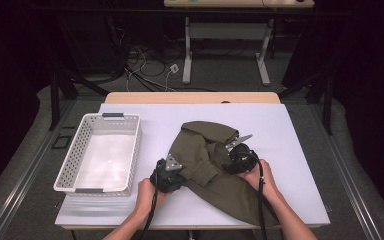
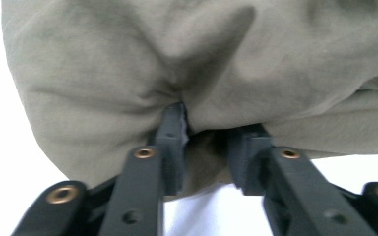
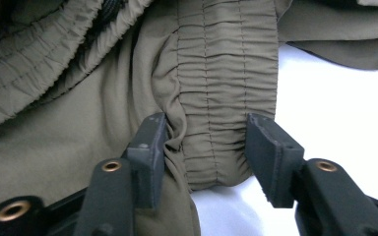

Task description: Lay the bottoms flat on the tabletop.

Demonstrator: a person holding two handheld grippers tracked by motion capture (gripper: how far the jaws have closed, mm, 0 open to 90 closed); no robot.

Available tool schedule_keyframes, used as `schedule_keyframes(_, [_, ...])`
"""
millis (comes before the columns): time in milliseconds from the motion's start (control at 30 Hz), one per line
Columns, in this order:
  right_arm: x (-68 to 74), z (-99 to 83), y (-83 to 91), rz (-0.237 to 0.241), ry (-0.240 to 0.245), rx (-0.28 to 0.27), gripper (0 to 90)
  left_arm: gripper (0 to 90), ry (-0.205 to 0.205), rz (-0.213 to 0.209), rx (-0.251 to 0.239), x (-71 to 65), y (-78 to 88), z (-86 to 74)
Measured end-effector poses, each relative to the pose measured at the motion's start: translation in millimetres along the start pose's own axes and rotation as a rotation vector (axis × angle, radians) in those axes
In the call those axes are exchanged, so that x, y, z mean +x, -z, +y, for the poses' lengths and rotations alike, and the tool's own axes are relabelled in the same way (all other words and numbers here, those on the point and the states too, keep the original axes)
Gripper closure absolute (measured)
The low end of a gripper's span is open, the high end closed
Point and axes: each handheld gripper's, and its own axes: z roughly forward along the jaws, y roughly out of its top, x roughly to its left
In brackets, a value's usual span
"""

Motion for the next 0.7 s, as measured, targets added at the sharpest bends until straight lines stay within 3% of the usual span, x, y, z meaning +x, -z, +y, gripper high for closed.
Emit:
schedule_keyframes(67, [-0.3, 0.0, 1.3, 0.017, -0.003, 0.007, 58.3, 79.0, -0.004, 0.005, -0.007, -2.6, -1.2, 0.2])
schedule_keyframes(167, [1.6, 0.4, 2.3, 0.005, -0.006, 0.013, 62.7, 85.4, -0.031, 0.023, -0.007, -5.0, -2.1, 0.8])
schedule_keyframes(400, [1.8, -0.7, 4.5, 0.022, -0.013, -0.019, 69.6, 87.9, -0.043, 0.036, -0.015, -4.3, -2.6, 3.8])
schedule_keyframes(433, [2.2, -0.8, 5.6, 0.02, -0.012, -0.023, 76.3, 88.0, -0.038, 0.042, -0.02, -4.0, -2.7, 4.9])
schedule_keyframes(467, [2.5, -0.8, 7.4, 0.059, -0.019, -0.02, 81.5, 88.0, -0.048, 0.051, -0.019, -3.0, -2.0, 6.3])
schedule_keyframes(700, [10.7, 0.0, 6.9, 0.078, -0.007, 0.003, 77.5, 88.0, -0.059, 0.115, -0.036, 6.6, 1.2, 13.1])
